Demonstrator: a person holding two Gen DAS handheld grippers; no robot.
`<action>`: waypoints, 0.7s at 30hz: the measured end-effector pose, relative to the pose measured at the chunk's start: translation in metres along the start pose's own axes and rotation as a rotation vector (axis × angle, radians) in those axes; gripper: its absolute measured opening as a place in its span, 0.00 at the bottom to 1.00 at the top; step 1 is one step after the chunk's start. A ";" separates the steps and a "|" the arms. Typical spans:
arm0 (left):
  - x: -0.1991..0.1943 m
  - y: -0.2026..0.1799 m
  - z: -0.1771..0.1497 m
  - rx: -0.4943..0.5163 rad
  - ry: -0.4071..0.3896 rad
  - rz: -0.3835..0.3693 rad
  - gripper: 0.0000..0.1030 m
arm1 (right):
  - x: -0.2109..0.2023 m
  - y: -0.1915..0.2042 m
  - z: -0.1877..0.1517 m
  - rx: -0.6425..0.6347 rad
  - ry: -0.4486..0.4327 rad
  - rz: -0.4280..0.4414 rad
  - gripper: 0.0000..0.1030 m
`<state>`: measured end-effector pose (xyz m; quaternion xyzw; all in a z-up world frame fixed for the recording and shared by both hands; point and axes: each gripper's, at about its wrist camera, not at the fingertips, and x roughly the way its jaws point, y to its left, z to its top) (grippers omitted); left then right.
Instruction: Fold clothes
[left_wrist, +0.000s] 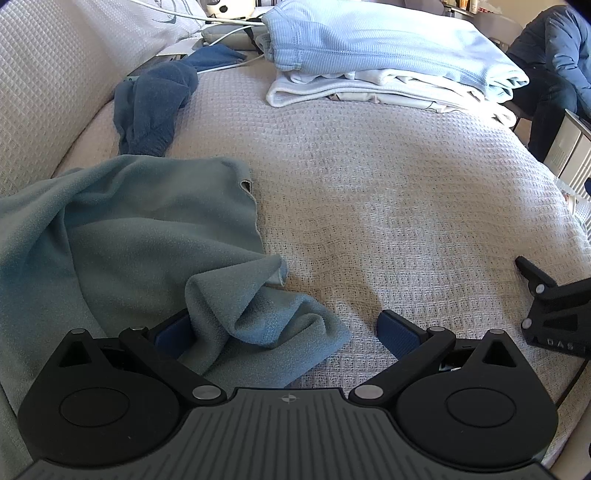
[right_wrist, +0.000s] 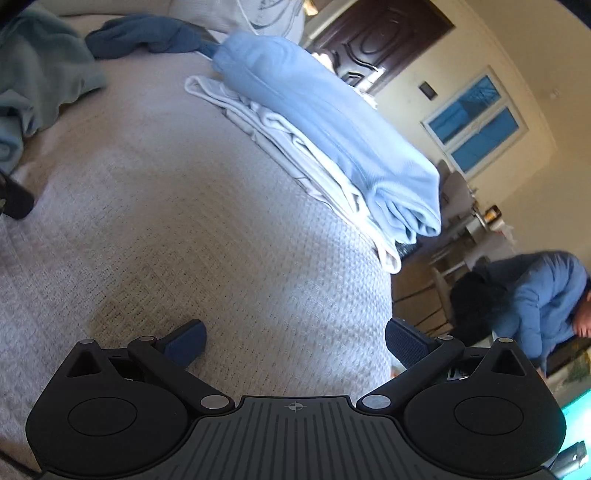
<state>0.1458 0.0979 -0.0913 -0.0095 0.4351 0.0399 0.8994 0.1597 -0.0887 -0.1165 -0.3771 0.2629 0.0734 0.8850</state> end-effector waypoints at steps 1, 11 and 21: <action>0.000 0.000 0.000 0.000 0.000 0.000 1.00 | 0.001 -0.004 0.000 0.026 0.003 0.010 1.00; -0.001 -0.002 -0.001 0.004 -0.005 0.007 1.00 | 0.006 -0.005 0.005 0.072 -0.019 0.018 1.00; -0.001 -0.003 -0.002 0.007 -0.010 0.012 1.00 | 0.014 -0.007 0.010 0.172 -0.029 0.037 1.00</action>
